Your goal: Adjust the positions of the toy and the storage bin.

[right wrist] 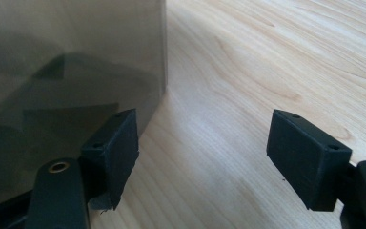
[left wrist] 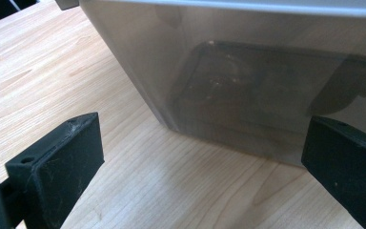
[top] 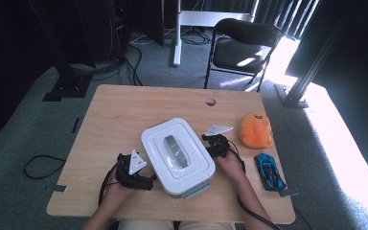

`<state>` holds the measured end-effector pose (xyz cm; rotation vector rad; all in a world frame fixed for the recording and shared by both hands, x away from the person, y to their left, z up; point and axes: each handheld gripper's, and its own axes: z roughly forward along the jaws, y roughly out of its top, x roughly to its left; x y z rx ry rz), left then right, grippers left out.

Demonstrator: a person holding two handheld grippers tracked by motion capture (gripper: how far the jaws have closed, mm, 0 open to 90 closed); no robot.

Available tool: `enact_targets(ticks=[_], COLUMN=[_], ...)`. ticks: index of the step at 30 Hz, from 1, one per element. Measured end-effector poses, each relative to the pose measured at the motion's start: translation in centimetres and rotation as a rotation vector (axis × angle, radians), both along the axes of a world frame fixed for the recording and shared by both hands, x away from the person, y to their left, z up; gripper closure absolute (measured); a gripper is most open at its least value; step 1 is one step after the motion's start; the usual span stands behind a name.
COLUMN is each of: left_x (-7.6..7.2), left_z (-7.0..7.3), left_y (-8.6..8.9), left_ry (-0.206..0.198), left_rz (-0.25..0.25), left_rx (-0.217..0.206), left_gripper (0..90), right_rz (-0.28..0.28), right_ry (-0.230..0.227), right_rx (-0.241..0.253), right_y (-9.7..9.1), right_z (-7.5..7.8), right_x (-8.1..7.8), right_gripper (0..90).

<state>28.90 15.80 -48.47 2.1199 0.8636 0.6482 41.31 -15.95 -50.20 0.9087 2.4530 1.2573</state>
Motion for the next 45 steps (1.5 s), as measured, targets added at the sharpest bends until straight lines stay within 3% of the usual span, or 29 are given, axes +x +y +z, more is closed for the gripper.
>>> enact_targets(ticks=[6, 11, 16, 20, 22, 25, 28, 31, 34, 42, 45], left_x=[0.4, 0.6, 0.7, 0.8, 1.0, 1.3, 1.5, 1.7, 1.8, 1.3, 1.0], left_z=[0.0, -0.1, -0.3, -0.5, -0.6, -1.0, -1.2, -1.3, -1.4, -1.7, -1.8], left_y=[-0.3, -0.7, -0.5, 0.6, 1.2, 2.2, 3.4, 4.7, 6.1, 8.2, 8.9], left_ry=[0.000, -0.004, 0.002, 0.008, 0.030, 0.069, 0.100, 0.123, 0.141, 0.118, 0.136], left_rz=[-0.007, -0.011, -0.014, -0.006, 0.001, -0.013, -0.022, -0.010, 0.005, -0.006, -0.007], left_rx=[-0.002, -0.010, -0.021, -0.031, -0.036, -0.010, -0.029, -0.054, -0.070, -0.045, -0.059], left_gripper=[0.8, 0.8, 0.9, 0.9, 0.9, 0.9, 0.9, 1.0, 1.0, 1.0, 1.0], right_rz=[0.000, -0.047, -0.061, -0.099, -0.106, -0.104, -0.106, -0.122, -0.128, -0.193, -0.219], right_ry=[0.024, -0.002, -0.007, -0.010, -0.005, -0.011, -0.010, -0.001, 0.005, 0.002, 0.008], right_rx=[0.020, 0.038, -0.007, -0.022, -0.003, -0.035, -0.065, -0.061, -0.095, -0.139, -0.138], right_y=[-0.3, -1.0, -1.5, -2.3, -2.7, -3.0, -3.3, -3.9, -4.4, -5.3, -5.8], right_z=[-0.2, 0.2, 0.4, 0.0, -0.3, -0.8, -1.2, -1.9, -2.4, -2.4, -2.5], right_x=[0.9, 1.2, 0.8, -0.1, -0.7, -1.7, -2.7, -4.0, -4.9, -7.0, -7.9], right_gripper=[25.6, 21.2, 19.0, 18.1, 17.8, 17.3, 17.2, 17.2, 16.4, 14.4, 14.2])
